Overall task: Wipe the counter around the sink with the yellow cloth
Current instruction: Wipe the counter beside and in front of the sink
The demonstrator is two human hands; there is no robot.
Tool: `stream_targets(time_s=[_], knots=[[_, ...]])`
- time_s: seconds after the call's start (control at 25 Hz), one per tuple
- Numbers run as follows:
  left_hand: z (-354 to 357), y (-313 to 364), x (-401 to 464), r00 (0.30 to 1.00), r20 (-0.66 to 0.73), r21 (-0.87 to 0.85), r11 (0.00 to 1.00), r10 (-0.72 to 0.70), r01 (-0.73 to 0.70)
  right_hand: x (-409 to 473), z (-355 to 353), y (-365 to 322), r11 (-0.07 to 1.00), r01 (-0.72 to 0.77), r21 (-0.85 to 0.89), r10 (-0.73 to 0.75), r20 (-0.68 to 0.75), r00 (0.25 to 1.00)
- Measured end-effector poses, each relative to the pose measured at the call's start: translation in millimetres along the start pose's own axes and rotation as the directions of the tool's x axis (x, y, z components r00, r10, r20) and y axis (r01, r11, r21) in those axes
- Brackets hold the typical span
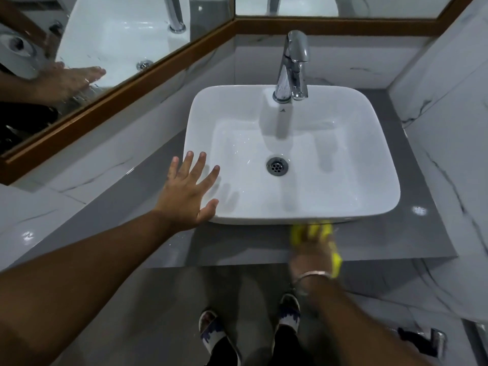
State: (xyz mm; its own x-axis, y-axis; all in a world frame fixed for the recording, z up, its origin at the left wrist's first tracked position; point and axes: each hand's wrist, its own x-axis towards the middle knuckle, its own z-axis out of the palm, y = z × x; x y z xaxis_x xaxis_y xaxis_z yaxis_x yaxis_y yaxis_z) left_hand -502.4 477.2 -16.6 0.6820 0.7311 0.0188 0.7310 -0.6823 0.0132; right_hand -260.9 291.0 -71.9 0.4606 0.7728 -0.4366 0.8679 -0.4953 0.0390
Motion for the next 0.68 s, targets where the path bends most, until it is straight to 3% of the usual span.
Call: stream_targets(time_s=[0.08,0.16,0.2,0.28,0.32,0.36,0.44,0.52,0.6,0.68], knots=[[0,-2,0,1.0,0.009,-0.013,1.0,0.016,-0.016,-35,25,-72,0.931,0.364,0.04,-0.362,-0.047,0.931],[0,-3,-1,0.999,0.028,-0.002,1.0,0.019,-0.019,-29,46,-69,0.84,0.538,0.07,-0.54,0.014,0.842],[-1,-2,-1,0.999,0.038,0.009,1.0,0.017,-0.018,-14,46,-36,0.828,0.558,0.054,-0.559,0.008,0.829],[-1,-2,0,0.999,0.039,0.006,1.0,0.005,-0.005,11,41,52,0.872,0.487,-0.046,-0.488,-0.011,0.873],[-1,-3,0,0.999,0.041,-0.001,1.0,0.001,-0.001,22,39,99,0.907,0.403,-0.118,-0.414,-0.086,0.906],[0,-2,1,0.999,0.042,-0.007,1.0,-0.002,0.003,27,34,145,0.949,0.268,-0.165,-0.289,-0.118,0.95],[-1,-1,1,0.999,0.037,-0.012,1.0,-0.003,0.004,35,17,189,0.999,0.005,-0.053,-0.008,-0.062,0.998],[-1,0,1,0.999,0.05,-0.015,1.0,-0.002,0.003,38,14,157,0.988,-0.095,-0.124,0.095,0.001,0.995],[0,-1,2,0.998,0.056,-0.004,1.0,-0.011,0.011,24,22,80,0.977,0.075,-0.199,-0.063,0.065,0.996],[0,-3,2,0.997,0.077,-0.004,1.0,-0.001,0.001,6,26,2,0.976,0.219,-0.016,-0.218,0.046,0.975]])
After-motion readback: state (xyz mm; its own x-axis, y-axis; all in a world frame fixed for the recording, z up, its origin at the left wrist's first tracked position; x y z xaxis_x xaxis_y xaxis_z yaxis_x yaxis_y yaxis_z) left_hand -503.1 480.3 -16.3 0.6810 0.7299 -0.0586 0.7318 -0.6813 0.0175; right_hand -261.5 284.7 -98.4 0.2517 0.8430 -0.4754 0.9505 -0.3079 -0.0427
